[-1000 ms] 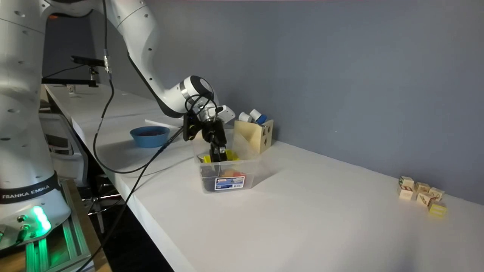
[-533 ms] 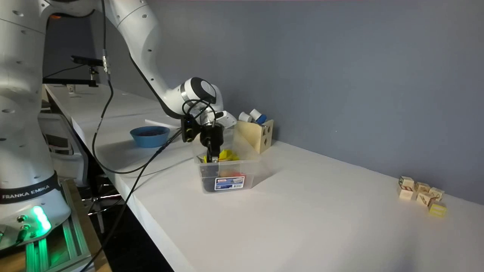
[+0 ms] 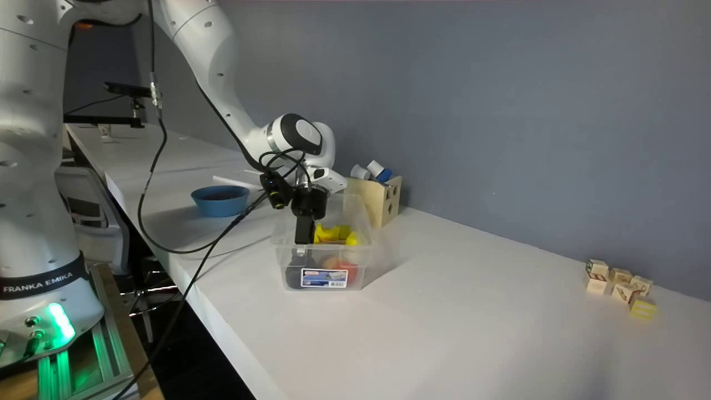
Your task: Remove the object from the clear bowl and place it on the table
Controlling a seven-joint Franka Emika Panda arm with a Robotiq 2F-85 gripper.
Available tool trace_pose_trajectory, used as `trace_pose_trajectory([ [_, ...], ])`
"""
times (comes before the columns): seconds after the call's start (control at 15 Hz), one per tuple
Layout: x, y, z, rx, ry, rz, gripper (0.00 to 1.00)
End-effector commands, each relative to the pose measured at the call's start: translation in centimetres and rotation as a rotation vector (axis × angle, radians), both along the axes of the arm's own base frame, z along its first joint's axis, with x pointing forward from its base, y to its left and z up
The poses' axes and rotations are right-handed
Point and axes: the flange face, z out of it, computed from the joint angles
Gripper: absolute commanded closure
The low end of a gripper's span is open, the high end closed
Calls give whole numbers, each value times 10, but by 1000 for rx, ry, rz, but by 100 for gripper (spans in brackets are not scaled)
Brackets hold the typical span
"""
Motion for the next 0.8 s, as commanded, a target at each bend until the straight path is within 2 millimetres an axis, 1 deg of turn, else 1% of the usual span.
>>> trace_pose_trajectory([
  [0.0,0,6,0,25,-51,-46,85],
  [0.07,0,9,9,26,-79,-38,86],
  [0.2,-1,19,36,24,-152,-3,92],
  [0.27,-1,26,52,26,-210,30,92],
  [0.33,-2,33,66,31,-251,63,94],
  [0.4,-4,40,82,39,-291,94,94],
  [0.53,-6,59,113,43,-377,151,93],
  [0.67,-12,80,145,40,-453,221,93],
  [0.73,-14,91,157,50,-483,262,93],
])
